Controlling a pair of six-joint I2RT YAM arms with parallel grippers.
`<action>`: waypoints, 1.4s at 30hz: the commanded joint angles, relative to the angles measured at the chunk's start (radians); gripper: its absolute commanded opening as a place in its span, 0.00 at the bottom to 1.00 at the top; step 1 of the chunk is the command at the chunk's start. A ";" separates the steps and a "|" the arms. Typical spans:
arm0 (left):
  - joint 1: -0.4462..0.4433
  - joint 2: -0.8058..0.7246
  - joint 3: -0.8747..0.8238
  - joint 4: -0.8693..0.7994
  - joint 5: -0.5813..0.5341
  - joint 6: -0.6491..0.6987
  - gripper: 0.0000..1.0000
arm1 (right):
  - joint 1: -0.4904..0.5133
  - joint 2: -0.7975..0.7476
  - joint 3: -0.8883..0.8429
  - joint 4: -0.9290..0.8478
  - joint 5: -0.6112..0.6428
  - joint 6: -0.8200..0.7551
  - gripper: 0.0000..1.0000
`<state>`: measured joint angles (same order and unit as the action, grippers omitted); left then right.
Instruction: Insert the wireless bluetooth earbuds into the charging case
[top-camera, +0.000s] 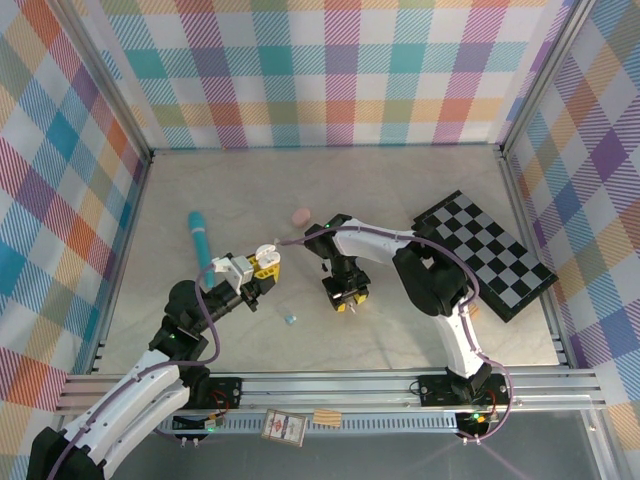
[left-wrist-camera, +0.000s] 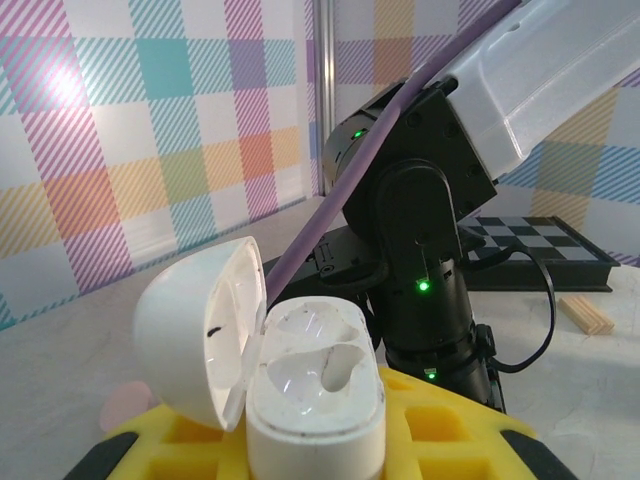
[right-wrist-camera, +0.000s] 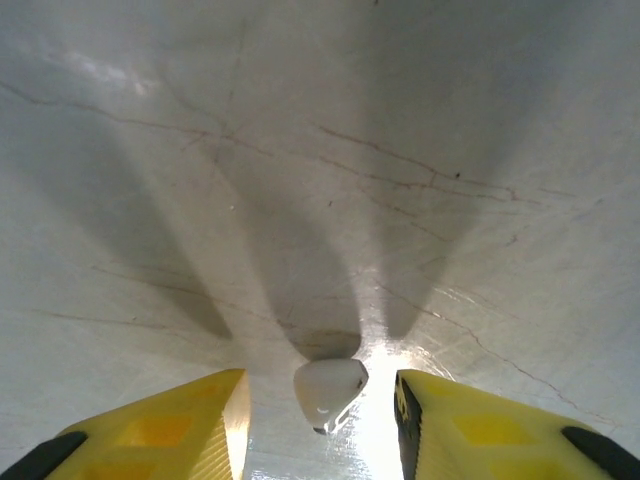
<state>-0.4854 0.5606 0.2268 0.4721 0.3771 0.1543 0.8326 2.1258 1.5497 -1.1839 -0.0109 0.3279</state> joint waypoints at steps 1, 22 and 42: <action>0.007 0.001 0.028 0.025 0.024 0.017 0.00 | 0.007 0.017 0.017 -0.023 -0.006 -0.007 0.41; 0.002 0.043 0.036 0.017 0.071 0.033 0.00 | 0.007 -0.042 -0.067 0.077 0.119 0.003 0.24; -0.065 0.154 0.051 0.106 0.039 0.050 0.00 | -0.051 -0.446 -0.287 0.342 0.034 0.065 0.22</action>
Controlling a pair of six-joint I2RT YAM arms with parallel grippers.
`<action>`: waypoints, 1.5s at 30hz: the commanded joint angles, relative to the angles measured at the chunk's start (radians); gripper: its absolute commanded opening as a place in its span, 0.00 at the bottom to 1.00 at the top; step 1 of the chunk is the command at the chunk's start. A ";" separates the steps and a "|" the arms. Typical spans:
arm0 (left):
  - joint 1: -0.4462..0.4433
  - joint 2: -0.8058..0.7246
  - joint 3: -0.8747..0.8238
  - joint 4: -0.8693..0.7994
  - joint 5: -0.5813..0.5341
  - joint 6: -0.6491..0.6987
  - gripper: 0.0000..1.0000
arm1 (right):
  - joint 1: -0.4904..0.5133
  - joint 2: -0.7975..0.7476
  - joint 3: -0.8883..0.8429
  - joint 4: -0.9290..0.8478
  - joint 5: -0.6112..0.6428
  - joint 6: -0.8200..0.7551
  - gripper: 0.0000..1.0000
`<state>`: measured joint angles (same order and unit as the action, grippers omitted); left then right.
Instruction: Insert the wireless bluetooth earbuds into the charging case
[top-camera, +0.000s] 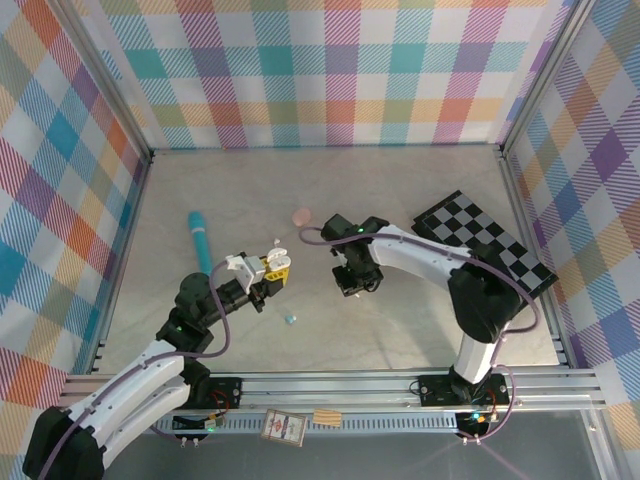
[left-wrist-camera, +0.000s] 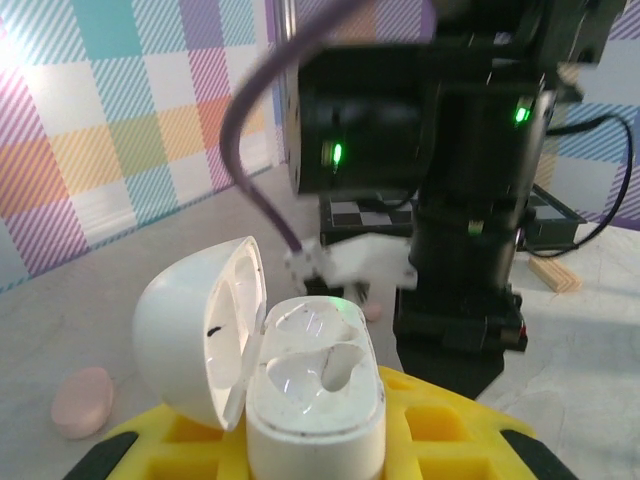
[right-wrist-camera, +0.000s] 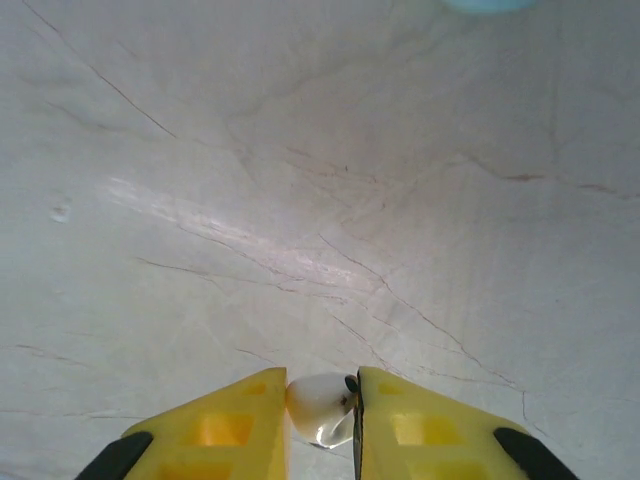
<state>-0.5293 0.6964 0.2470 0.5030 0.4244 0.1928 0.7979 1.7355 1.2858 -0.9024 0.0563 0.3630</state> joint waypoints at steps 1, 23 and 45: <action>-0.031 0.037 0.034 0.084 -0.013 0.013 0.00 | -0.024 -0.084 -0.035 0.081 -0.046 0.032 0.22; -0.216 0.576 0.176 0.411 -0.040 0.083 0.00 | -0.161 -0.394 -0.096 0.354 -0.488 0.117 0.22; -0.242 0.638 0.203 0.543 -0.071 0.010 0.00 | -0.177 -0.379 -0.157 0.434 -0.558 0.143 0.22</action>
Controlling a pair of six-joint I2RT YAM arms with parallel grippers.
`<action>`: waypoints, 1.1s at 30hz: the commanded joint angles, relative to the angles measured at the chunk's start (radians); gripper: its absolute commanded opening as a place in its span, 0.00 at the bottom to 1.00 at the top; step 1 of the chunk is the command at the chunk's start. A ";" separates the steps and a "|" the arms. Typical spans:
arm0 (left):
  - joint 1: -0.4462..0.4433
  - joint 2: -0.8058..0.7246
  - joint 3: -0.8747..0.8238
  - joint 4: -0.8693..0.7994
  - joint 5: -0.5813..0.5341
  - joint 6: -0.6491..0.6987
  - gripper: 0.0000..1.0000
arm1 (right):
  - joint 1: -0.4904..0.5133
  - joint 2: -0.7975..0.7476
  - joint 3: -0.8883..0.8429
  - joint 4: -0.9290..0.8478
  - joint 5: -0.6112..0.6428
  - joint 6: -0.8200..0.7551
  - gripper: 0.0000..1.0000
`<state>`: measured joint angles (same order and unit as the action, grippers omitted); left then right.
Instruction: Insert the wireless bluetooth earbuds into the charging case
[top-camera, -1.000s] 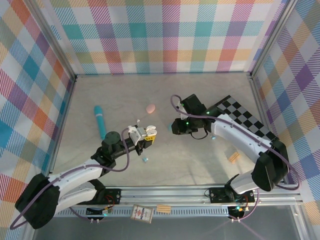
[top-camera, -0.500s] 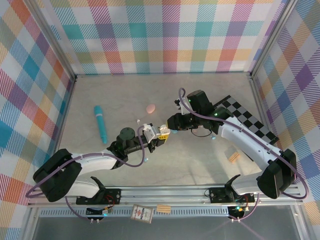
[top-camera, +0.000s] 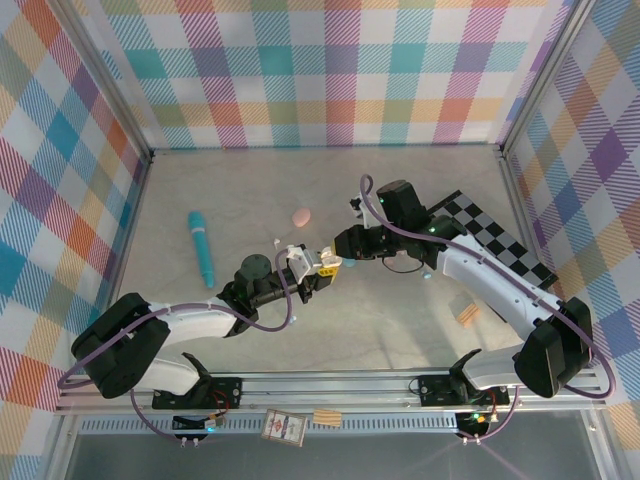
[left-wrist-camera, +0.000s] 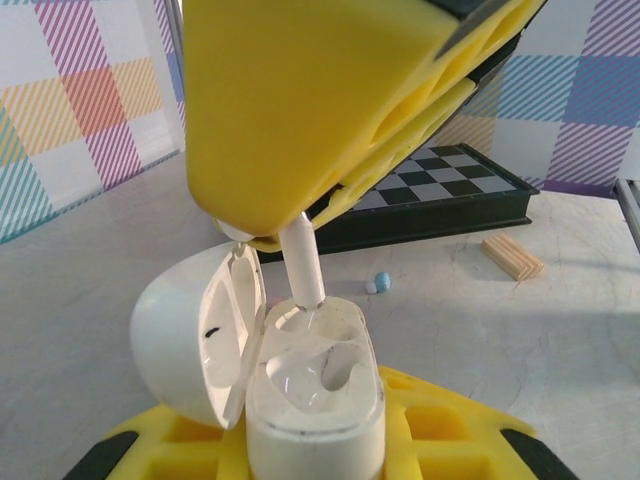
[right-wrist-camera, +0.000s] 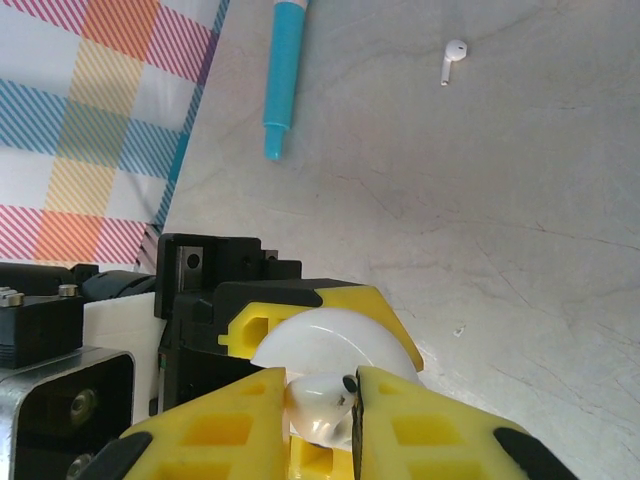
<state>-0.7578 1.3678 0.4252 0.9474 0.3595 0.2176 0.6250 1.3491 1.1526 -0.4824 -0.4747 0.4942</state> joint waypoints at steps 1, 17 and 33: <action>-0.013 -0.036 0.024 0.099 -0.016 -0.020 0.00 | -0.004 0.008 -0.026 0.018 -0.033 0.013 0.22; -0.018 -0.038 0.034 0.078 -0.041 -0.046 0.00 | -0.009 -0.044 -0.068 0.068 0.011 0.023 0.21; -0.021 -0.032 0.024 0.110 -0.048 -0.061 0.00 | -0.013 -0.083 -0.111 0.173 -0.006 0.080 0.21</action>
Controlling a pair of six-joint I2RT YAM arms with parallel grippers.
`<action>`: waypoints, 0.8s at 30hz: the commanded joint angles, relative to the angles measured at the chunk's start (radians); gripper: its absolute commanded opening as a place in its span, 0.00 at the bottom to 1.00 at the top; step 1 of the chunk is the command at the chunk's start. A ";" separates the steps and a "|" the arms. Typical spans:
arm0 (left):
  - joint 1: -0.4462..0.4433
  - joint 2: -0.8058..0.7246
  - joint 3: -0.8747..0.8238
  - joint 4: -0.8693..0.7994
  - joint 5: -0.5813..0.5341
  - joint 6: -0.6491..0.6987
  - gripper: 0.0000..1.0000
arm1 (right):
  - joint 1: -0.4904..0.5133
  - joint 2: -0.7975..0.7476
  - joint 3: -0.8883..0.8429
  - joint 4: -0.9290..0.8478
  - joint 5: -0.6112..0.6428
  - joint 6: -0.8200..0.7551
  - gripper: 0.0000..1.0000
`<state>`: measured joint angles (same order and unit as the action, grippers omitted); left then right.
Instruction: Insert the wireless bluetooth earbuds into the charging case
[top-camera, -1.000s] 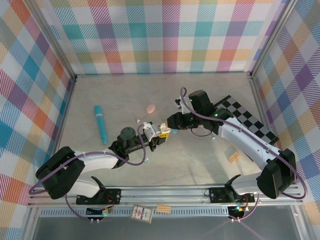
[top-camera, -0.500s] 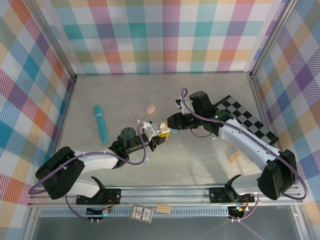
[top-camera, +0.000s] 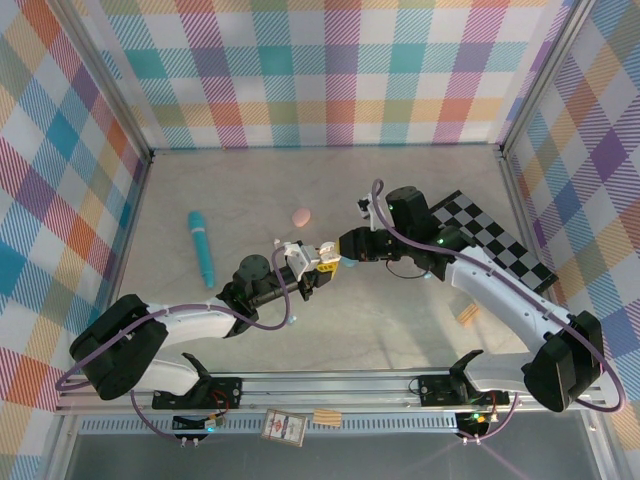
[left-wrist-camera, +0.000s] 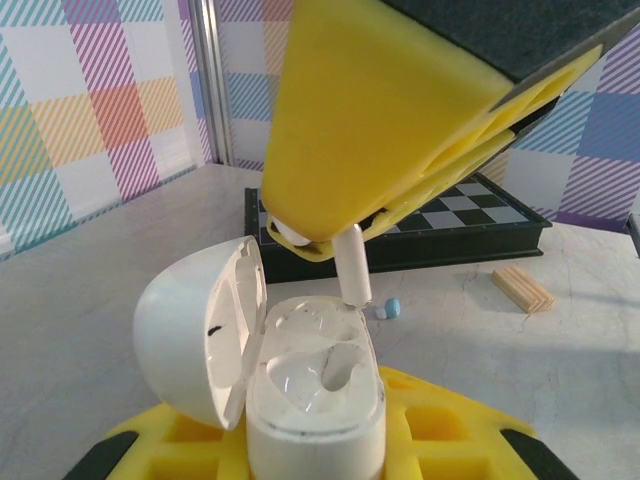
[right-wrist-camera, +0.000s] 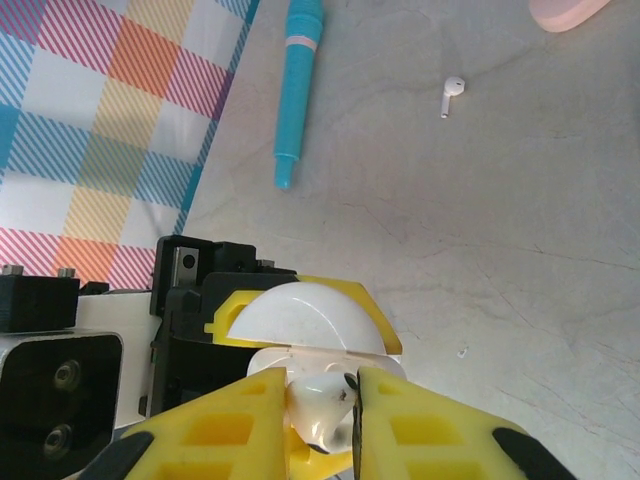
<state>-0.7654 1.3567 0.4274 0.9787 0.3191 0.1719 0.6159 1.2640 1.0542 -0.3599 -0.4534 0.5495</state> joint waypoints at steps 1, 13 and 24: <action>-0.015 -0.021 0.021 0.078 -0.008 -0.015 0.00 | -0.004 0.004 -0.011 0.059 -0.031 0.027 0.21; -0.016 -0.016 0.030 0.092 -0.015 -0.029 0.00 | -0.003 0.030 -0.017 0.104 -0.062 0.041 0.21; -0.018 -0.007 0.053 0.069 -0.055 -0.045 0.00 | -0.002 0.043 -0.042 0.142 -0.087 0.053 0.21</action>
<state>-0.7654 1.3567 0.4355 0.9974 0.2661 0.1379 0.6098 1.2922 1.0340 -0.2375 -0.5018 0.5919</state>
